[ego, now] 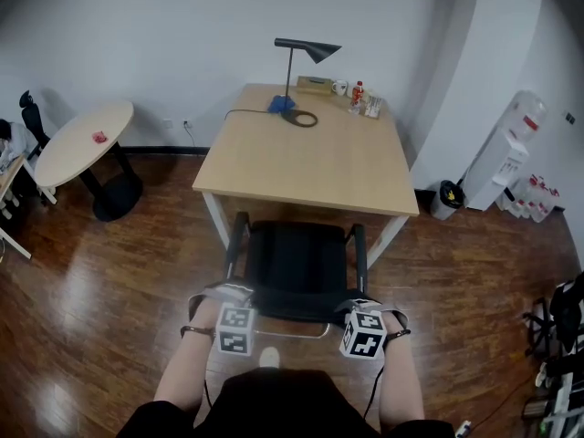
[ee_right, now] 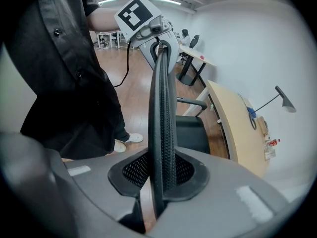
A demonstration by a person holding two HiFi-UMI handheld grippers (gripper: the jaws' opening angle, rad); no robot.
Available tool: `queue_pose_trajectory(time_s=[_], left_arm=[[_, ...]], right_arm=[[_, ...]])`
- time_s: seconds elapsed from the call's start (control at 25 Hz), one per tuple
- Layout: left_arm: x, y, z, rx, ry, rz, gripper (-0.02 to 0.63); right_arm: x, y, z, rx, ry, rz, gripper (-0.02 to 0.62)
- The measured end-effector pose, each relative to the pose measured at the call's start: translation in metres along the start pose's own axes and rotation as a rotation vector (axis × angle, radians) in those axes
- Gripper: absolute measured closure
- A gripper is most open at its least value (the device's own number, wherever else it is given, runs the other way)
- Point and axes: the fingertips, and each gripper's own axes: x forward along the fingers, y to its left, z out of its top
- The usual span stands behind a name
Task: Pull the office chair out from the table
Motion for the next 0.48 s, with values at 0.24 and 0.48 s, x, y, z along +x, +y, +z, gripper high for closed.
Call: queue_pose_trajectory(time_s=[0.24,0.48], left_arm=[[-0.007,-0.017,0.002,-0.014,0.002,-0.006,0.538],[-0.013,-0.035,0.006,-0.004,-0.006,0.012,0.535]], right_arm=[[-0.004,0.016,0.003,-0.018,-0.004,-0.016,0.514],[-0.009,0.04,0.003,-0.008,-0.001,-0.01,0.515]])
